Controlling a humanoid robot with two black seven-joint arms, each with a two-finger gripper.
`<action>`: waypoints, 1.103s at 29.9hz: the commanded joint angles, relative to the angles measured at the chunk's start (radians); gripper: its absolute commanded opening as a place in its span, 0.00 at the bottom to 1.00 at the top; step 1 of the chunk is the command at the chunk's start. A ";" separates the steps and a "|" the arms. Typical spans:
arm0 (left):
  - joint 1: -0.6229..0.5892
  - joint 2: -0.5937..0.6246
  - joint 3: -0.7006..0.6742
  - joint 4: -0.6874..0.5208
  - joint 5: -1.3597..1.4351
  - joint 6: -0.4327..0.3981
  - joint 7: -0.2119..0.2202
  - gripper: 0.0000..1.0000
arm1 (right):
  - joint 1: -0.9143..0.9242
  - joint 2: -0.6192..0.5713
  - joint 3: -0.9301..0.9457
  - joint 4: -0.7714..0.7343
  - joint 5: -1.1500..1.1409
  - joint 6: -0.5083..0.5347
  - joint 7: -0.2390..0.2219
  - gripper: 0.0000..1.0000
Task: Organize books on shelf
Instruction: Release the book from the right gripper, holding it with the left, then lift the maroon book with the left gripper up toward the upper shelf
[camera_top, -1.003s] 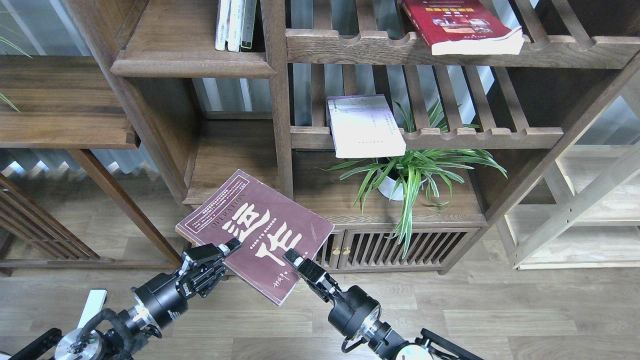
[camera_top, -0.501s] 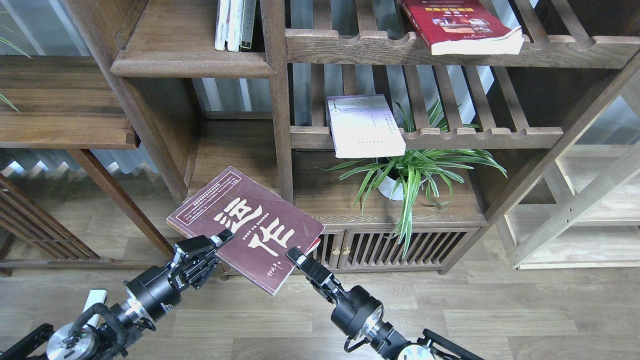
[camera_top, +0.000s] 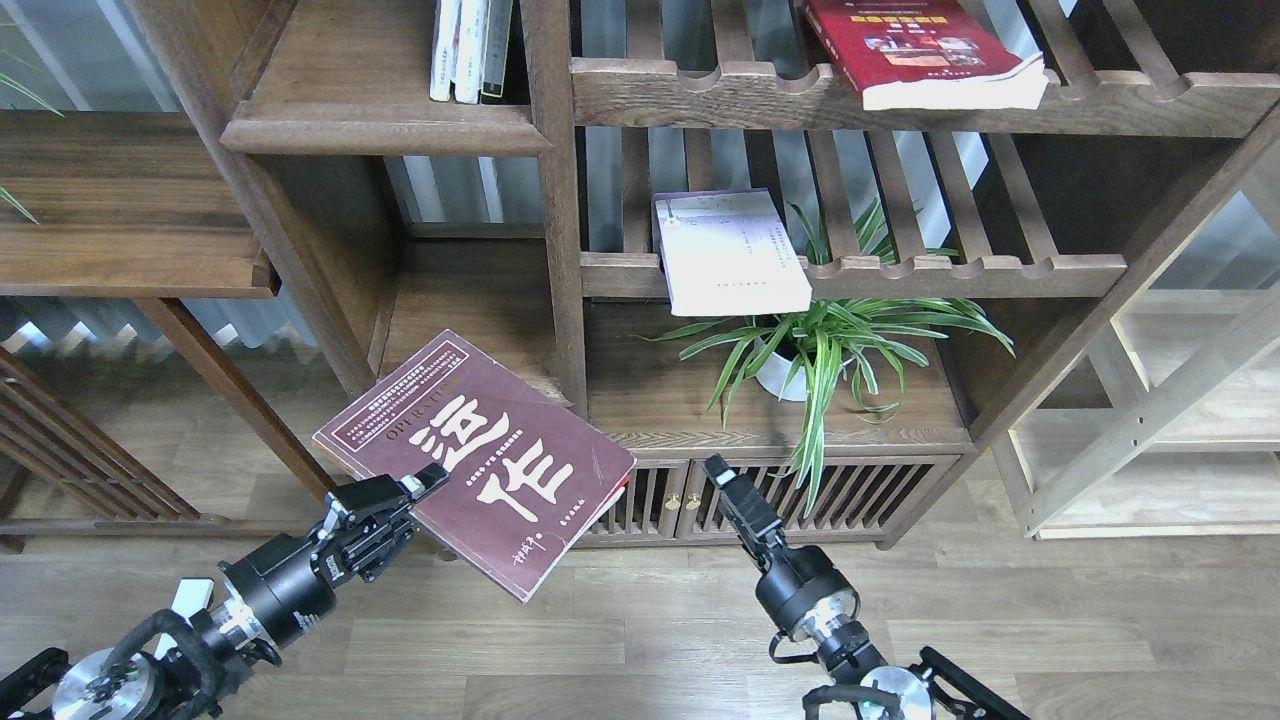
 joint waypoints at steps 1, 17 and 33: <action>-0.004 0.005 -0.001 -0.017 0.002 0.000 0.000 0.02 | -0.028 0.000 0.006 -0.006 0.000 0.039 0.000 0.99; 0.000 0.333 -0.195 -0.140 0.230 0.000 0.000 0.02 | -0.033 0.000 -0.001 -0.011 0.000 0.039 -0.011 0.99; 0.069 0.696 -0.455 -0.255 0.290 0.000 0.000 0.02 | 0.052 0.000 -0.015 -0.017 0.000 0.022 -0.014 0.99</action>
